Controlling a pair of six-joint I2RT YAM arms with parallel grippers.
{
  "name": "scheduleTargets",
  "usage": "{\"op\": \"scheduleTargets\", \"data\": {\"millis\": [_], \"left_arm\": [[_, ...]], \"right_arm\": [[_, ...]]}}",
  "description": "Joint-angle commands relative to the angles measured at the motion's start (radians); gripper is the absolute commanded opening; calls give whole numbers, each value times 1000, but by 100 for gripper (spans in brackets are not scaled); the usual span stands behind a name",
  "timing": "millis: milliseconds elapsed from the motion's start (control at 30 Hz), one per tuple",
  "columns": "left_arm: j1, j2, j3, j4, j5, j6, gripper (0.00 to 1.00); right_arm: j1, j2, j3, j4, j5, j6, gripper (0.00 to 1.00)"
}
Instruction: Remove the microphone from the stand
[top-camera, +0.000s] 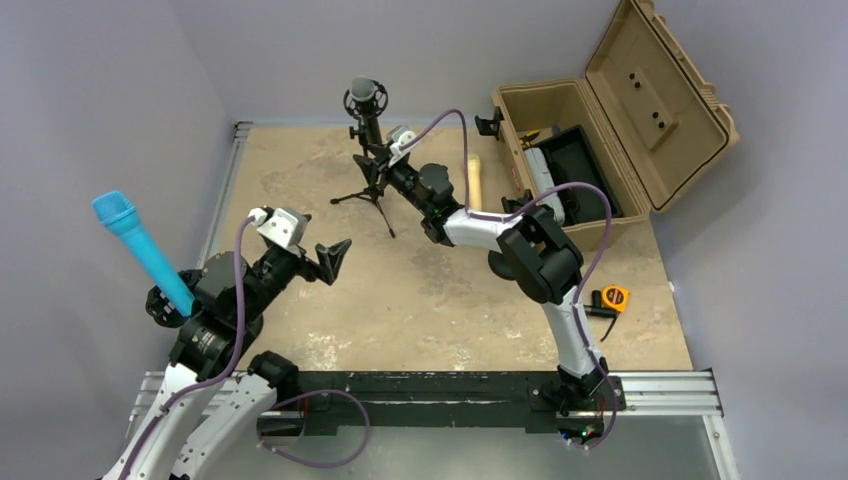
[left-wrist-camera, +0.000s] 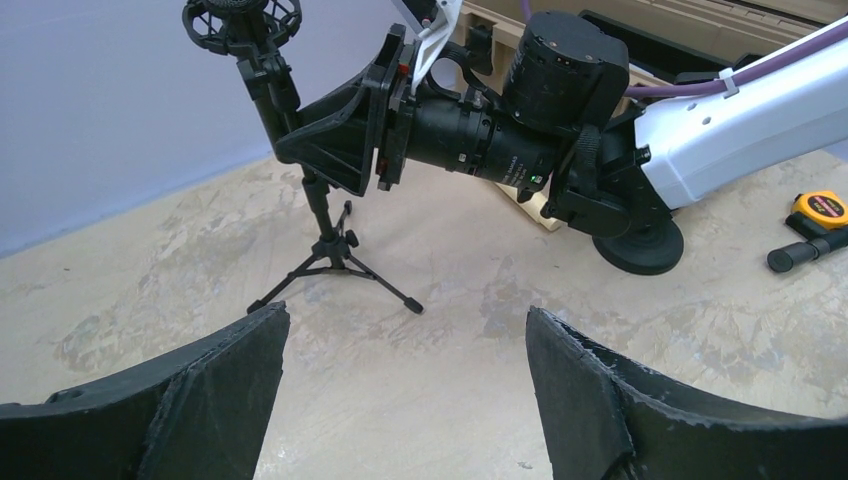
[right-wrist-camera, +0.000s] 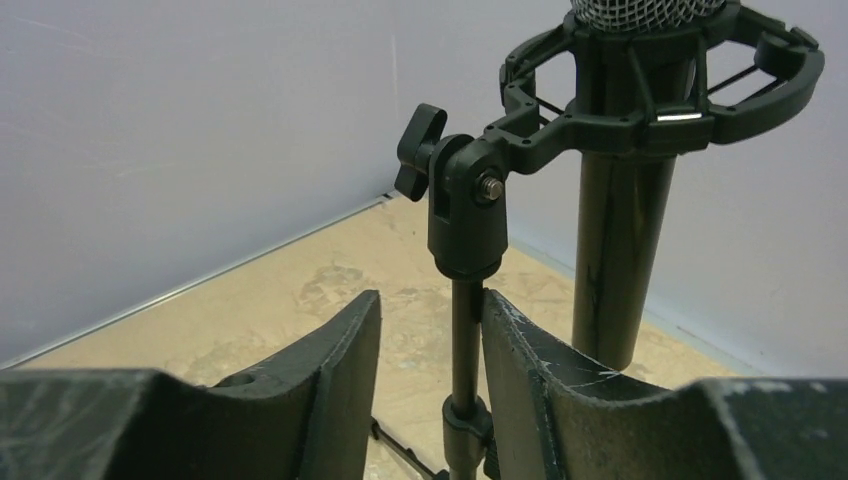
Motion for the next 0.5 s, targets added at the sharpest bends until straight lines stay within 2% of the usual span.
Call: {"op": "scheduleTargets", "data": {"millis": [0, 67, 267, 467], "left_arm": [[-6, 8, 33, 24, 13, -8, 86], [-6, 9, 32, 22, 12, -8, 86], [-6, 11, 31, 22, 8, -7, 86], [-5, 19, 30, 23, 8, -6, 86]], "right_arm": [[6, 7, 37, 89, -67, -31, 39], [6, 15, 38, 93, -70, -30, 37], [6, 37, 45, 100, -97, -21, 24], [22, 18, -16, 137, -122, 0, 13]]}}
